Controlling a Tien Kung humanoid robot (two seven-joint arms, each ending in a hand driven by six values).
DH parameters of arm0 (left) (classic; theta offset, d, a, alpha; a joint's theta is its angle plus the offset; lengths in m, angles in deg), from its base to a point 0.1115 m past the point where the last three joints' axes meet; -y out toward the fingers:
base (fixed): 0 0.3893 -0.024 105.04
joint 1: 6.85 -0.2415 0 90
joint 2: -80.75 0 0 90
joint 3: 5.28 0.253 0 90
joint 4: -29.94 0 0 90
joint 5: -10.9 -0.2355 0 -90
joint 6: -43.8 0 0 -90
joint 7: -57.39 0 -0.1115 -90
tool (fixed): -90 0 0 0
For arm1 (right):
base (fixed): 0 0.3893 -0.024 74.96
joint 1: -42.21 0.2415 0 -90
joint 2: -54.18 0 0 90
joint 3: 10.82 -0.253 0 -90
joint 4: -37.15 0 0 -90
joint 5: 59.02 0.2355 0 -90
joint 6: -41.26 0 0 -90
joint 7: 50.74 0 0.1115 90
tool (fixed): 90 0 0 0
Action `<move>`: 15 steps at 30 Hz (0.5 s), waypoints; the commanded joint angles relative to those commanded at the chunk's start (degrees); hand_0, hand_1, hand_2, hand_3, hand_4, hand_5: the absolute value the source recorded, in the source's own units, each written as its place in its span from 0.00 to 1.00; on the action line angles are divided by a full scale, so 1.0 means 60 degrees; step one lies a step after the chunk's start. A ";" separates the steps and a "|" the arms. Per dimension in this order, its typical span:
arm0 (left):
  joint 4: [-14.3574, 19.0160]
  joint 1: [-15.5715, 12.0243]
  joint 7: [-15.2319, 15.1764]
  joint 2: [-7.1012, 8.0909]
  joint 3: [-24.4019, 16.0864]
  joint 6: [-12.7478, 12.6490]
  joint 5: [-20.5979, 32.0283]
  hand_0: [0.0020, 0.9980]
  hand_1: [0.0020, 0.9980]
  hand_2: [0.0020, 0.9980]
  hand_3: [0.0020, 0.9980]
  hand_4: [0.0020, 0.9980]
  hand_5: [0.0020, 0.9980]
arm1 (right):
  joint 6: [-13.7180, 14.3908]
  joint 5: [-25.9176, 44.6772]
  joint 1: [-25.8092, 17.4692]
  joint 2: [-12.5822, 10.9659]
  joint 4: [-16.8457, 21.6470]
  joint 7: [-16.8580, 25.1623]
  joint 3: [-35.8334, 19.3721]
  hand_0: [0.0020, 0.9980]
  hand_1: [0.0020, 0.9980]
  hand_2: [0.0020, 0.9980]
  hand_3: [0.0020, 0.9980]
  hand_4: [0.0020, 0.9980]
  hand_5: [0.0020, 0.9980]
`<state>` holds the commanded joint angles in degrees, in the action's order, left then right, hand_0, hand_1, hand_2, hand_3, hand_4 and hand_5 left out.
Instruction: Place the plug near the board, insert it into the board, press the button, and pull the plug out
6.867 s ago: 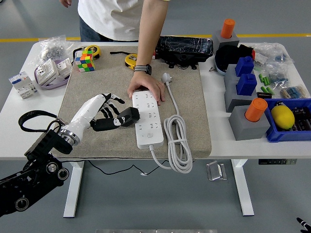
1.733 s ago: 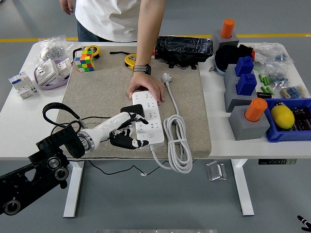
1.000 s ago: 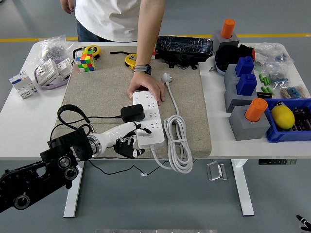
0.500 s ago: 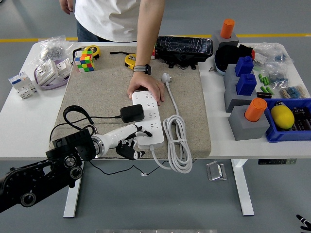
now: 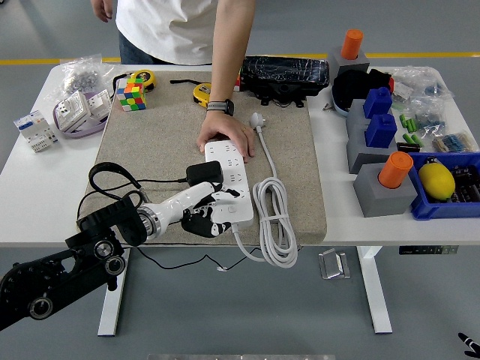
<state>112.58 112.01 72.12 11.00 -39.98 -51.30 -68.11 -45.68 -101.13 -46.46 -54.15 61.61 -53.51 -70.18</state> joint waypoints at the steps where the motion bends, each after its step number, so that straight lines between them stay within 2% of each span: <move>1: -0.0062 -0.0030 -0.0290 0.0002 -0.0017 -0.0328 0.0123 0.13 0.05 0.16 0.66 0.79 0.18 | 0.0001 -0.0002 0.0009 0.0005 -0.0004 -0.0001 0.0002 0.62 0.67 0.64 0.57 0.98 0.59; 2: -0.0110 -0.0051 -0.0461 0.0000 -0.0027 -0.0544 0.0232 0.13 0.05 0.16 0.66 0.79 0.18 | 0.0001 0.0001 0.0013 0.0007 -0.0004 -0.0001 0.0001 0.62 0.67 0.64 0.57 0.98 0.59; 3: -0.0154 -0.0075 -0.0592 -0.0002 -0.0029 -0.0695 0.0343 0.20 0.13 0.22 0.58 0.79 0.23 | 0.0002 0.0002 0.0015 0.0013 -0.0005 0.0001 -0.0004 0.62 0.67 0.64 0.57 0.98 0.59; 8: -0.0394 -0.0237 -0.1573 0.0003 -0.0051 -0.1694 0.1197 0.20 0.13 0.22 0.58 0.79 0.23 | 0.0003 0.0008 0.0005 0.0044 -0.0029 0.0000 -0.0013 0.62 0.67 0.64 0.57 0.98 0.59; 9: -0.0440 -0.0270 -0.1838 -0.0006 -0.0077 -0.1958 0.1430 0.28 0.30 0.36 0.49 0.79 0.24 | 0.0004 0.0010 0.0000 0.0046 -0.0031 0.0001 -0.0014 0.62 0.67 0.64 0.57 0.98 0.59; 12: -0.0511 -0.0333 -0.2448 -0.0026 -0.0187 -0.2588 0.1937 0.28 0.30 0.36 0.49 0.79 0.24 | 0.0006 0.0010 -0.0008 0.0049 -0.0037 0.0000 -0.0009 0.62 0.67 0.64 0.57 0.98 0.59; 14: -0.0533 -0.0346 -0.2710 -0.0030 -0.0251 -0.2841 0.2157 0.28 0.30 0.36 0.49 0.79 0.24 | 0.0006 0.0008 -0.0007 0.0047 -0.0029 0.0001 -0.0005 0.62 0.67 0.64 0.57 0.98 0.59; 15: -0.0546 -0.0351 -0.2803 -0.0029 -0.0278 -0.2923 0.2251 0.36 0.40 0.48 0.49 0.79 0.25 | 0.0006 0.0007 -0.0005 0.0048 -0.0026 0.0002 -0.0005 0.62 0.67 0.64 0.57 0.98 0.59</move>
<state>109.30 109.90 55.30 10.83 -41.65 -68.84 -54.60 -45.65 -101.08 -46.49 -53.86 61.45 -53.50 -70.20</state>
